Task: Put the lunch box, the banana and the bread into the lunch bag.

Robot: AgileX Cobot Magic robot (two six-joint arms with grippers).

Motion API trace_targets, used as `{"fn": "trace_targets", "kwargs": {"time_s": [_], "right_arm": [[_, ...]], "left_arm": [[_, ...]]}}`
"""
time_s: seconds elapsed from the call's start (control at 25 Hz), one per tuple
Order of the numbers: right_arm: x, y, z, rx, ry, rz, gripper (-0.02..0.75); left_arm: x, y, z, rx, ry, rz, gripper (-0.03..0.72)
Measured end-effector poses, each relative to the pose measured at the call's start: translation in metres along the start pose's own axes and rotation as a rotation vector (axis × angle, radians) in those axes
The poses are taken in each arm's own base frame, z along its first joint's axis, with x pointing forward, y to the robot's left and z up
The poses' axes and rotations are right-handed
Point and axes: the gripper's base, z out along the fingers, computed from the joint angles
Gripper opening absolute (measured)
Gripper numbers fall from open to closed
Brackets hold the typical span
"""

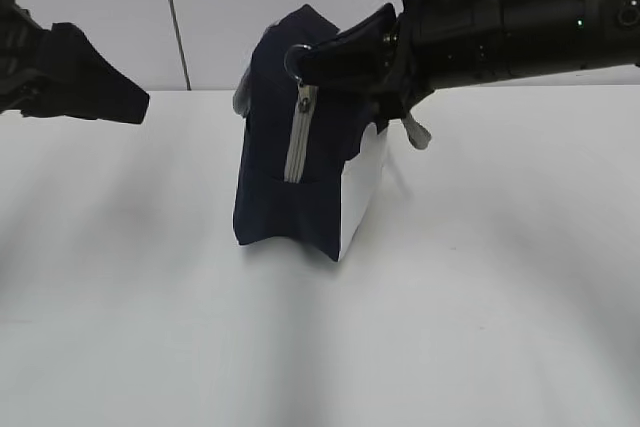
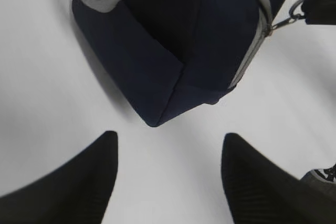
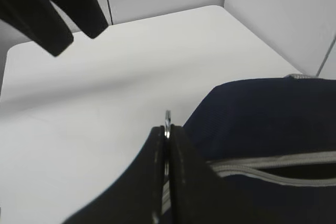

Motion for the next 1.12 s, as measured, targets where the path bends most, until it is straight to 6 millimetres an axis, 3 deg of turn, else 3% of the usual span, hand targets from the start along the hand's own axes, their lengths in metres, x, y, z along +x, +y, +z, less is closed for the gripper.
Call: {"fn": "trace_targets", "kwargs": {"time_s": [0.24,0.56,0.76,1.12], "right_arm": [[-0.013,-0.008,-0.001,0.036,-0.023,0.042,-0.016],[-0.009,-0.007,-0.002,0.028,0.033,0.081,-0.016],[-0.01,-0.008,-0.002,0.031,0.036,0.083,-0.016],[-0.031,-0.019,-0.005,0.093,0.001,0.038,-0.016]], "left_arm": [[0.012,0.013,0.01,0.05,-0.105,-0.027,0.434],[0.023,0.02,0.015,0.144,-0.213,-0.03,0.434],[0.023,0.021,0.022,0.168,-0.21,-0.034,0.434],[0.024,0.022,0.027,0.191,-0.189,-0.033,0.434]]}}
